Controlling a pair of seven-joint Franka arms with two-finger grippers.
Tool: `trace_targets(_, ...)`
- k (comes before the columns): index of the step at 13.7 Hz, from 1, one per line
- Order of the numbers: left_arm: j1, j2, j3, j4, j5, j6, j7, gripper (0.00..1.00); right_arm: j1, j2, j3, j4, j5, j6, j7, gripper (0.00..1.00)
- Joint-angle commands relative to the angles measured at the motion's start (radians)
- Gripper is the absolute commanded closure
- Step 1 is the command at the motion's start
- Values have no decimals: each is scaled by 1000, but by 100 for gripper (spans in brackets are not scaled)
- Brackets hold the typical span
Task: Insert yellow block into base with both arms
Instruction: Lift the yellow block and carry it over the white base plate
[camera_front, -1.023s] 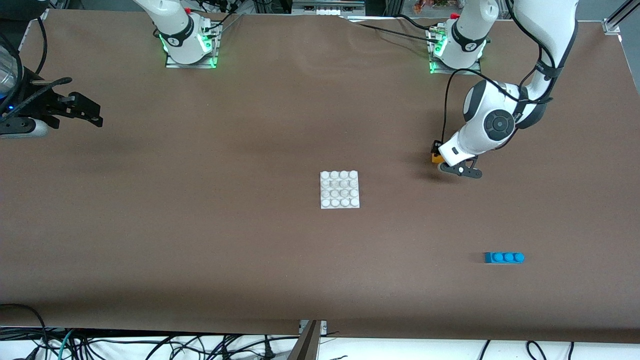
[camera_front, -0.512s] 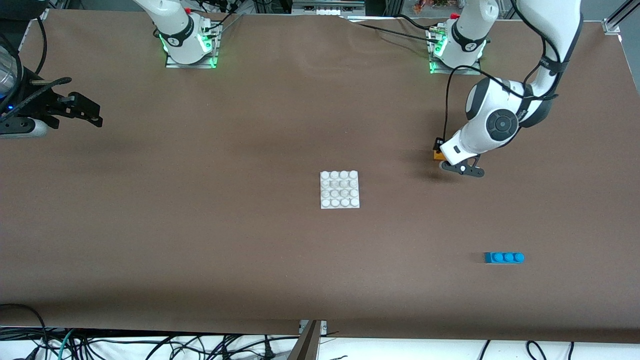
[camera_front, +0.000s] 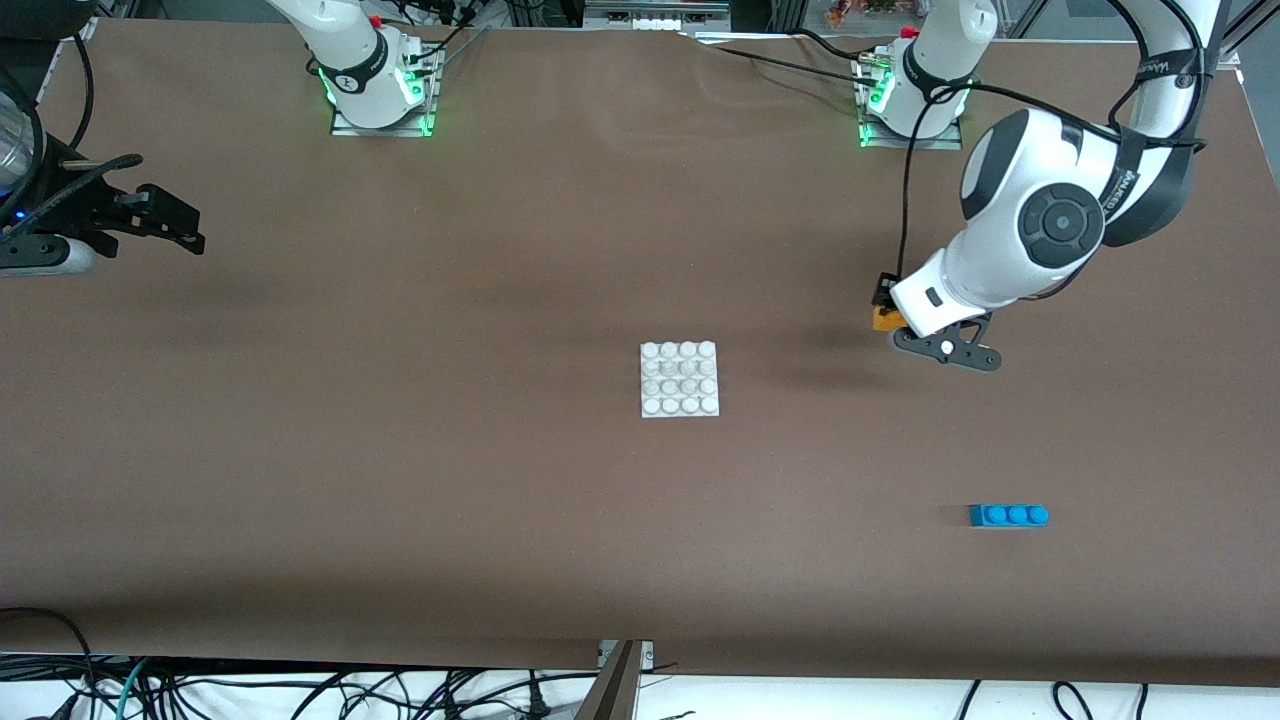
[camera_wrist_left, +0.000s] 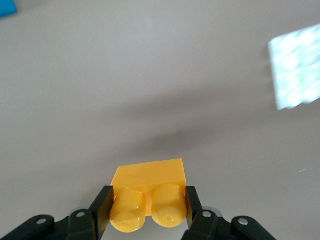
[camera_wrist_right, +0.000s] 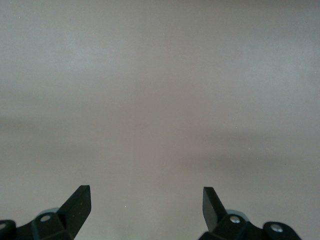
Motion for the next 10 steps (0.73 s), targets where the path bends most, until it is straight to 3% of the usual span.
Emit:
trace_targets(1,-71,129,-39,200,-13,-68,-186,80,-16,8,13,24,0,-12,-18,1)
trace_targets(5,-243,395,-9,481,-2,-76,-431,88,-16,10,12,24,0,-12,-18,1)
trace_targets(10,-366,537,59,553,-2,47,-462,87,-16,10,6,24,1,-2,-7,1)
